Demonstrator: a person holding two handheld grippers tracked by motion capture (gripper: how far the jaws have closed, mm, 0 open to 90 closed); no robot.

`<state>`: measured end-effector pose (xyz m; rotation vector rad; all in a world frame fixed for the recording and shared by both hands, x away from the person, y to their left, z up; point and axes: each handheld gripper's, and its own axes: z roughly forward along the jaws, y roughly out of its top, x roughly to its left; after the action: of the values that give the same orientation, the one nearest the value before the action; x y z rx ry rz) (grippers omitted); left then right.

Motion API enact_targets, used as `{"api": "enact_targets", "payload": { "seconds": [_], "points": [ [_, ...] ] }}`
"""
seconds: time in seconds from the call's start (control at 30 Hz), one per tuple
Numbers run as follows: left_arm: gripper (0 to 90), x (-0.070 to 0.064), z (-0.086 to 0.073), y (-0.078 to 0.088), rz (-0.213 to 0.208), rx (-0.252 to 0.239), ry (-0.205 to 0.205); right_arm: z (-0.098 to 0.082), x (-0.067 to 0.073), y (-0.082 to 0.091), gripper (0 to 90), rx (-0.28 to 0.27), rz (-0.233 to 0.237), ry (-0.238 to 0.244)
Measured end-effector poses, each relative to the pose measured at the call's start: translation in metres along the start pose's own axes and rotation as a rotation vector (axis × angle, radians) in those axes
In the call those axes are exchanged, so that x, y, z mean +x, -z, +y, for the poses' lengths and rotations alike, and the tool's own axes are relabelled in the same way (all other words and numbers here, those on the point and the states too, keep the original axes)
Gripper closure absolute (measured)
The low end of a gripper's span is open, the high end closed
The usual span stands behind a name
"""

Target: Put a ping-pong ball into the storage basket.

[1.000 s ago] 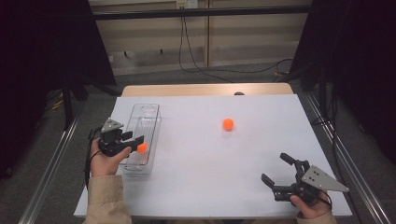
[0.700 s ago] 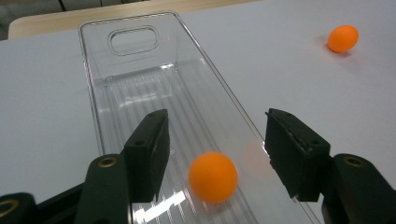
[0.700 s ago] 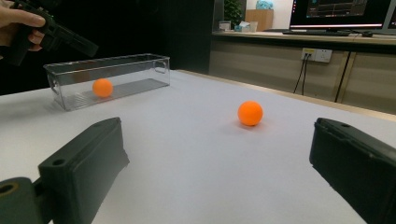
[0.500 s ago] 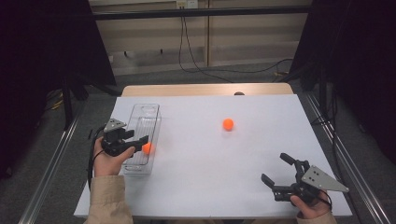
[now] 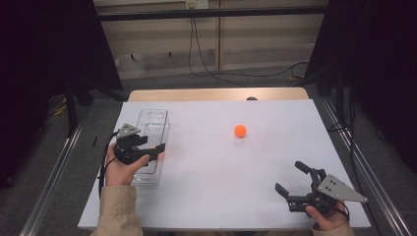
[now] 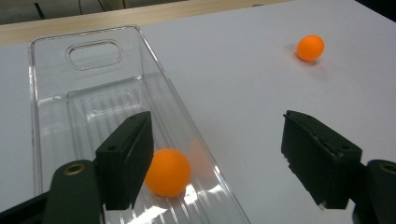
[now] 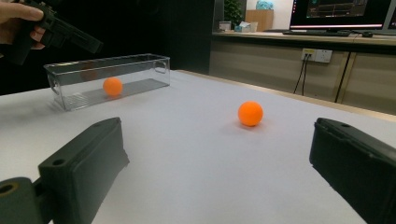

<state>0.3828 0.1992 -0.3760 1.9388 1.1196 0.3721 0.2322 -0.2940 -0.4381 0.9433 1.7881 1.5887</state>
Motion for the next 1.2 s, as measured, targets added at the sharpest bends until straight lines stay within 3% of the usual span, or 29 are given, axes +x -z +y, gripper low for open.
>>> {"api": "enact_targets", "payload": {
  "seconds": [0.77, 1.2],
  "points": [
    [17.0, -0.023, 0.003, -0.017, -0.057, 0.011, -0.007, 0.0, 0.0, 0.0, 2.7, 0.0, 0.001, 0.0],
    [13.7, -0.032, 0.005, -0.022, -0.061, 0.008, -0.012, 0.0, 0.0, 0.0, 2.7, 0.002, 0.003, 0.002]
  ]
}}
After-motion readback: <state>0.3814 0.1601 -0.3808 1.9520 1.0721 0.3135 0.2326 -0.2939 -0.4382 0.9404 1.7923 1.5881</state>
